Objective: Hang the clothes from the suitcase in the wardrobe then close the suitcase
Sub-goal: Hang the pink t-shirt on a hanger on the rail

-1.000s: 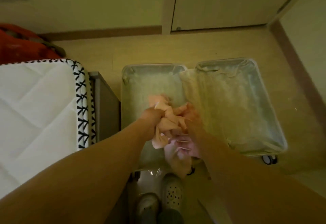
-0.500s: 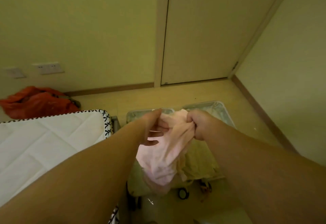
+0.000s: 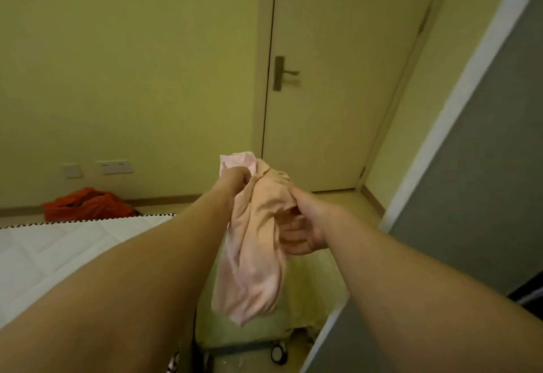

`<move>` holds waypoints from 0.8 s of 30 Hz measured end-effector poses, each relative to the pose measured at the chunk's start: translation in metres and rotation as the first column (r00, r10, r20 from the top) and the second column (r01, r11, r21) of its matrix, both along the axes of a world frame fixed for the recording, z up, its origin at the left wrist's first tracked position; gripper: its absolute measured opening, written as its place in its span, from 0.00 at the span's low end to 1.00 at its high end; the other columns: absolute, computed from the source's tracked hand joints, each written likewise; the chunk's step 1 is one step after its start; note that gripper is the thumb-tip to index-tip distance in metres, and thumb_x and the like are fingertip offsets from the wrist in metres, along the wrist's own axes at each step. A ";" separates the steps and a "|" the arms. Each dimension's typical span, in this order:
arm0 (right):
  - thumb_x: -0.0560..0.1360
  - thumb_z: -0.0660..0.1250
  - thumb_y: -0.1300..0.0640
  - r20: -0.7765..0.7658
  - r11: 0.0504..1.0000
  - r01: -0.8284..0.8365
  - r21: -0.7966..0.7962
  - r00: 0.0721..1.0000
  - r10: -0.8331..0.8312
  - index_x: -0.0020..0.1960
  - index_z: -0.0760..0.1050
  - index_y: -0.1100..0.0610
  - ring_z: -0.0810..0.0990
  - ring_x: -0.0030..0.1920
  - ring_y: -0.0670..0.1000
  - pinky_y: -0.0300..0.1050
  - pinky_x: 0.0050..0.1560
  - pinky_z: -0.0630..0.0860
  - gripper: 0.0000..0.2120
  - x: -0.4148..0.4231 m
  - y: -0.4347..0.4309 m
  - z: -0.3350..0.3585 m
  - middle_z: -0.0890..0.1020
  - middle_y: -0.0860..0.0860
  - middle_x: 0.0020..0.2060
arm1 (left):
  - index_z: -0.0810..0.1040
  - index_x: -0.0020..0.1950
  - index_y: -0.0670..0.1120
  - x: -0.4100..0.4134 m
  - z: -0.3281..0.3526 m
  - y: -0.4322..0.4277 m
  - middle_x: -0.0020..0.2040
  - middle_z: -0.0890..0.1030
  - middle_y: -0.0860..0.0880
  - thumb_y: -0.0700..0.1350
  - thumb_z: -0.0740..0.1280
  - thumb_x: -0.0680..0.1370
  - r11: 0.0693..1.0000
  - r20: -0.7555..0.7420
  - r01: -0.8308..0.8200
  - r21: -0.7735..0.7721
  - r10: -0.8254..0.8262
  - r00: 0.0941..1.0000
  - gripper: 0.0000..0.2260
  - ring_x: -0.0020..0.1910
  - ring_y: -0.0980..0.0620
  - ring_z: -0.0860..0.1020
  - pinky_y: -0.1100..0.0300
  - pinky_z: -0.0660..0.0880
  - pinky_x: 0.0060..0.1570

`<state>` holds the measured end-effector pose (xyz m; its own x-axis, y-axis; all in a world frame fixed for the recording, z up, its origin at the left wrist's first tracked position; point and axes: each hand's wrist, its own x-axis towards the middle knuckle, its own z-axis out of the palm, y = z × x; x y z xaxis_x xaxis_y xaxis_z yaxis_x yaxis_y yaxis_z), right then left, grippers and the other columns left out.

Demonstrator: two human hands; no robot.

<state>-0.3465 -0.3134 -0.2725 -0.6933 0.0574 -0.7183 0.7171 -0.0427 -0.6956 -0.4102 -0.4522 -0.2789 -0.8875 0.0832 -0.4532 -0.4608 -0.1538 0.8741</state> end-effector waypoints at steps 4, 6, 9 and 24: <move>0.55 0.67 0.24 -0.006 0.947 0.212 -0.239 0.976 -0.220 0.52 0.77 0.57 0.80 0.47 0.60 0.58 0.45 0.80 0.41 0.038 0.000 0.011 0.81 0.59 0.48 | 0.69 0.31 0.41 0.064 0.066 -0.001 0.24 0.72 0.45 0.33 0.54 0.68 0.982 -0.052 0.157 0.100 -0.153 0.987 0.08 0.21 0.49 0.73 0.67 0.71 0.26; 0.62 0.70 0.34 -0.142 0.924 0.267 -0.275 0.939 -0.314 0.44 0.81 0.55 0.80 0.45 0.57 0.48 0.44 0.79 0.25 0.042 0.000 0.026 0.82 0.57 0.44 | 0.78 0.32 0.40 0.085 0.088 -0.005 0.30 0.79 0.42 0.38 0.53 0.73 0.943 -0.088 0.320 0.092 -0.312 0.946 0.16 0.27 0.47 0.78 0.62 0.75 0.35; 0.77 0.61 0.60 -0.323 0.962 0.151 -0.229 0.920 -0.221 0.33 0.77 0.57 0.77 0.37 0.54 0.43 0.38 0.74 0.14 0.063 -0.001 0.057 0.80 0.56 0.31 | 0.80 0.44 0.41 0.099 0.111 -0.009 0.45 0.82 0.42 0.50 0.59 0.78 0.888 -0.008 0.449 -0.103 -0.452 0.892 0.16 0.42 0.46 0.80 0.56 0.74 0.51; 0.77 0.55 0.60 -0.615 0.911 -0.013 -0.412 0.742 -0.267 0.29 0.81 0.58 0.77 0.37 0.56 0.49 0.47 0.74 0.23 0.104 0.016 0.166 0.80 0.59 0.32 | 0.77 0.39 0.41 0.112 0.194 0.001 0.32 0.81 0.44 0.46 0.60 0.79 0.934 -0.185 0.346 -0.083 -0.356 0.916 0.14 0.30 0.47 0.80 0.57 0.75 0.39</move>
